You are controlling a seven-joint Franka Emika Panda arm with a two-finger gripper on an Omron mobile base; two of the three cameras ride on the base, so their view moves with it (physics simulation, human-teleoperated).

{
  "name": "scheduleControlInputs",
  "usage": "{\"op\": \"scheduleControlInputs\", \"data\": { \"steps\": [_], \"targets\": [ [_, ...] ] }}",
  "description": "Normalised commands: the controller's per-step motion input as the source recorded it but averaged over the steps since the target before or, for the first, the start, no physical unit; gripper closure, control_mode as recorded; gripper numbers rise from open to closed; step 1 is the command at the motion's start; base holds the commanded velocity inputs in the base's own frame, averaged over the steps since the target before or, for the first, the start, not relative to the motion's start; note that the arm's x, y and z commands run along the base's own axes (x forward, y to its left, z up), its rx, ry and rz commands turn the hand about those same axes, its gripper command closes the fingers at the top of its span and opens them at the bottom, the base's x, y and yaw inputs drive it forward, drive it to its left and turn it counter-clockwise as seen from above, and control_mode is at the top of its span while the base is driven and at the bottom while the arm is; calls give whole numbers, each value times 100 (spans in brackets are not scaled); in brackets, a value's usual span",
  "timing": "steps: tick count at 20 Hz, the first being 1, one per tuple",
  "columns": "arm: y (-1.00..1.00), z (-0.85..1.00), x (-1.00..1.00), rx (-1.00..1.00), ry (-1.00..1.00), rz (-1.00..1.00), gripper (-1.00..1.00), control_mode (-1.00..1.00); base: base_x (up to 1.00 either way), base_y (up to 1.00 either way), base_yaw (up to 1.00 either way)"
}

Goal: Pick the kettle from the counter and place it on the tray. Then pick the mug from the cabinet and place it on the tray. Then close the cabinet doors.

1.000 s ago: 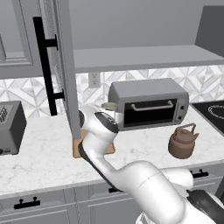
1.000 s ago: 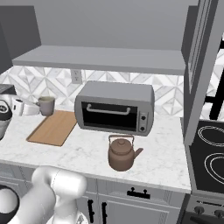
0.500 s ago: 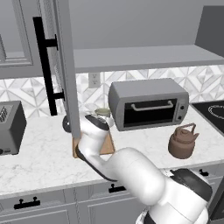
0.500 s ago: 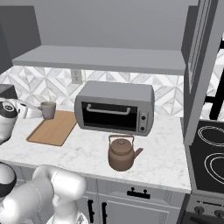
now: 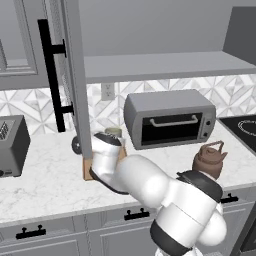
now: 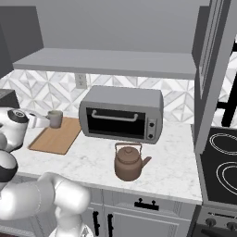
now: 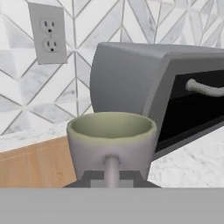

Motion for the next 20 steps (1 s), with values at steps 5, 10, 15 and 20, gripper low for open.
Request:
{"op": "scheduleControlInputs", "data": {
  "steps": [5, 10, 15, 20],
  "targets": [
    [26, -37, 40, 0, 0, -3, 100, -100, 0, 0, 0],
    [18, -26, 34, 0, -6, -11, 100, -100, 0, 0, 0],
    [3, -18, 26, 0, -13, -13, 100, -100, 0, 0, 0],
    [8, -19, 28, 0, -11, -12, 100, -100, 0, 0, 0]
  ]
}}
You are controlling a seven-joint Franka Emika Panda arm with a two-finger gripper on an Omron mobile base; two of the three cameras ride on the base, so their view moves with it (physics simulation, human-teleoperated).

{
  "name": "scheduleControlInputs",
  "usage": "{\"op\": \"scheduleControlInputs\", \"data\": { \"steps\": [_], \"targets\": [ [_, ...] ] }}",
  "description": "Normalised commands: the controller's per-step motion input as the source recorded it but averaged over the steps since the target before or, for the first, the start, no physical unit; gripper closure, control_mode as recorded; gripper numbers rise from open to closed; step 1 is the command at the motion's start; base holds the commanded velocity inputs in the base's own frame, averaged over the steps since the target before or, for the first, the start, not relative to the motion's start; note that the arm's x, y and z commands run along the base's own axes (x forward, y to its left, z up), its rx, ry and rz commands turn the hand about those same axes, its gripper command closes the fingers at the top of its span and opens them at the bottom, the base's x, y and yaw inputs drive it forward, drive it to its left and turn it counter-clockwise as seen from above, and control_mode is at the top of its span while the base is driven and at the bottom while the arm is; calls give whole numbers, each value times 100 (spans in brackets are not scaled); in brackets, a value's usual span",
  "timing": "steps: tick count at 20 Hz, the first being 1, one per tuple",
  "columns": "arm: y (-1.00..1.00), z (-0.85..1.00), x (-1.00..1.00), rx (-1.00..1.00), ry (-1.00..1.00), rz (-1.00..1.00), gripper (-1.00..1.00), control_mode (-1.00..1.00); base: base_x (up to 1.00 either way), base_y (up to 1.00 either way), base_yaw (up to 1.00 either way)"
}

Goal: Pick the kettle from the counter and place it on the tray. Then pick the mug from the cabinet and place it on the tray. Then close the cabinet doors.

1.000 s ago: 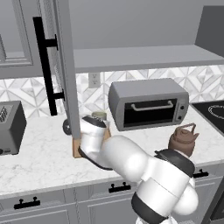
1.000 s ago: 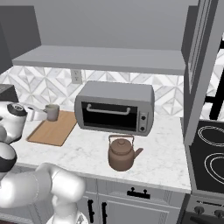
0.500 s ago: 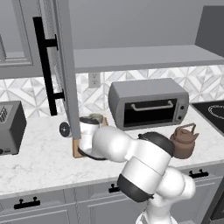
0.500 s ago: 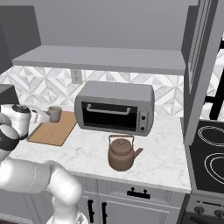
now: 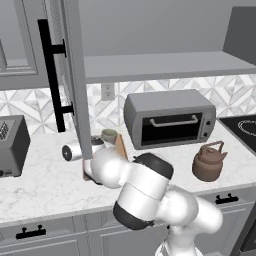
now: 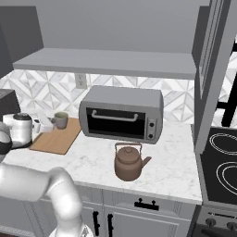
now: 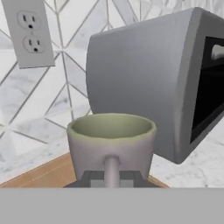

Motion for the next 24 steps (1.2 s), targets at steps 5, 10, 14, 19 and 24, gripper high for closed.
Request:
{"op": "scheduleControlInputs", "data": {
  "steps": [5, 10, 14, 19, 24],
  "targets": [
    [9, -18, 31, 0, -4, -12, 100, -100, 0, 0, 0],
    [11, -13, 29, 0, 0, -6, 100, -100, 0, 0, 0],
    [16, -9, 28, 0, 0, 0, 100, -100, 0, 0, 0],
    [14, -22, 30, 0, 0, 0, 100, -100, 0, 0, 0],
    [2, -29, 20, 0, 0, 0, 100, -100, 0, 0, 0]
  ]
}}
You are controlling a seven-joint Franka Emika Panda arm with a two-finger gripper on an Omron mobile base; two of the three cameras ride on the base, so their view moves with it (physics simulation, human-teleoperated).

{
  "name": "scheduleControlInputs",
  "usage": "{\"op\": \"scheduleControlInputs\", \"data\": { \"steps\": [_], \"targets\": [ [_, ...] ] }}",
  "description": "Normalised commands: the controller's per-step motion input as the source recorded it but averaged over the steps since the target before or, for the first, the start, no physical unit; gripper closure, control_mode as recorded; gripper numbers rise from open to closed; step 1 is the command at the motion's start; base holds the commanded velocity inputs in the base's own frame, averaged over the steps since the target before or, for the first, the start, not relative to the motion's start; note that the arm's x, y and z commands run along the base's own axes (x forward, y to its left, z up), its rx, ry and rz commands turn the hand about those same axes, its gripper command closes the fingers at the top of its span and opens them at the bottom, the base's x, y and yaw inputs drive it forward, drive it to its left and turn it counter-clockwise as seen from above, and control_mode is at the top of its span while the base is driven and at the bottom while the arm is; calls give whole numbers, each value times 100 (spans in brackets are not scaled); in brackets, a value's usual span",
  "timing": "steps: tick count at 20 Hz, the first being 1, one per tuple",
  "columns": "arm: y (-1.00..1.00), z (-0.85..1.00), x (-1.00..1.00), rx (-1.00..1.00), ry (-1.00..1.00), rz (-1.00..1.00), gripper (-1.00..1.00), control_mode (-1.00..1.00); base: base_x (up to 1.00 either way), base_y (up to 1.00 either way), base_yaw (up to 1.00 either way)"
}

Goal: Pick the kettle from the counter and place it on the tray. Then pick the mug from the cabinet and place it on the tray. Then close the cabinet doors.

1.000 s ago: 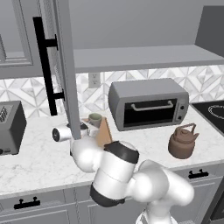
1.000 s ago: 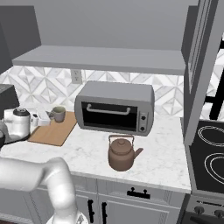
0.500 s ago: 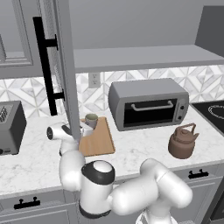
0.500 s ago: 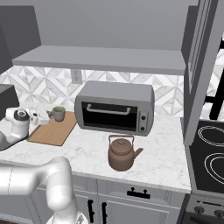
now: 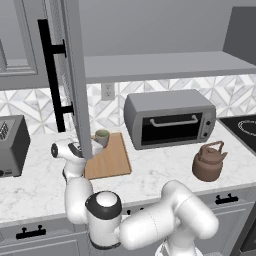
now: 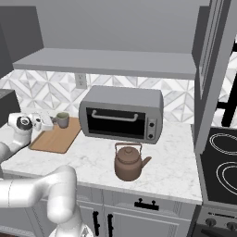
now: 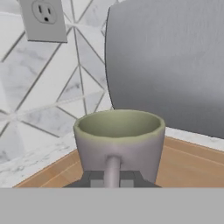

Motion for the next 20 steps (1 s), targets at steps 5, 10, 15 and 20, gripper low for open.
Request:
{"op": "scheduleControlInputs", "data": {
  "steps": [5, 10, 15, 20],
  "targets": [
    [0, -24, 9, 0, 1, 0, -100, -100, 0, 0, 0],
    [0, -12, -7, 0, 0, 0, -100, -100, 0, 0, 0],
    [0, -2, -21, 0, 1, 0, -100, -100, 0, 0, 0],
    [4, 0, -25, 0, 3, 0, -100, -100, 0, 0, 0]
  ]
}}
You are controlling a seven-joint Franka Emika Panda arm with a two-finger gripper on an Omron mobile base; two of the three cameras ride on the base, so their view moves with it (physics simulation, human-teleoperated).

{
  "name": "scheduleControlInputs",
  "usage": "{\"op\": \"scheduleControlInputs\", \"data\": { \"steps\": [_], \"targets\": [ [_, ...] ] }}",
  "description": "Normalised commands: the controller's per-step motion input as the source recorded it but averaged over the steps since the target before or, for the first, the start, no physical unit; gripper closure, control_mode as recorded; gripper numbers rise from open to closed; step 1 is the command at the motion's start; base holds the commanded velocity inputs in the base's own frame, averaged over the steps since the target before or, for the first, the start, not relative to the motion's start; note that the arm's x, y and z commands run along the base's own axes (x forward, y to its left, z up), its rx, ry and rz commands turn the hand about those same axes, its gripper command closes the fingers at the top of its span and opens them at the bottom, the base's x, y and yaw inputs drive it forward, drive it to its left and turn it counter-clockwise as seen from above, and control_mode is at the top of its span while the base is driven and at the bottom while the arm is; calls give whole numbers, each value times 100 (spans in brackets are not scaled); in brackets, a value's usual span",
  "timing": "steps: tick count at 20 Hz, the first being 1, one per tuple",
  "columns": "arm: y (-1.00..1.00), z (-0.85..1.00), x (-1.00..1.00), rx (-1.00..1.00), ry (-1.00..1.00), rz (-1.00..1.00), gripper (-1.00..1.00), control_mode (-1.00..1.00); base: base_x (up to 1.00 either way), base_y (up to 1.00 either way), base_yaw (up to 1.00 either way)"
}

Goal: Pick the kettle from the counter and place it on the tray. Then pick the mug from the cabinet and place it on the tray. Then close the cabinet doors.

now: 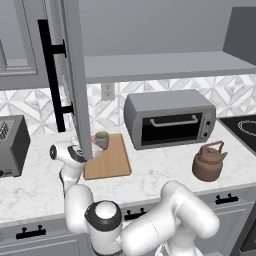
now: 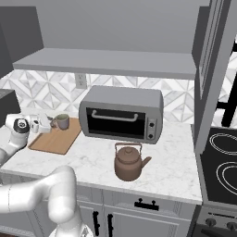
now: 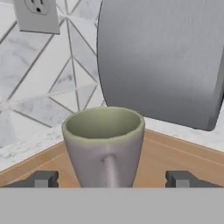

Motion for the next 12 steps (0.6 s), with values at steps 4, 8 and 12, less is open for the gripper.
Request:
{"op": "scheduleControlInputs", "data": {
  "steps": [4, 8, 12],
  "targets": [
    [0, 2, -56, 0, 0, -1, -100, -100, 0, 0, 0],
    [0, 9, -81, 0, 0, -3, -100, -100, 0, 0, 0],
    [-16, 19, -78, 0, 0, -4, -100, -100, 0, 0, 0]
  ]
}}
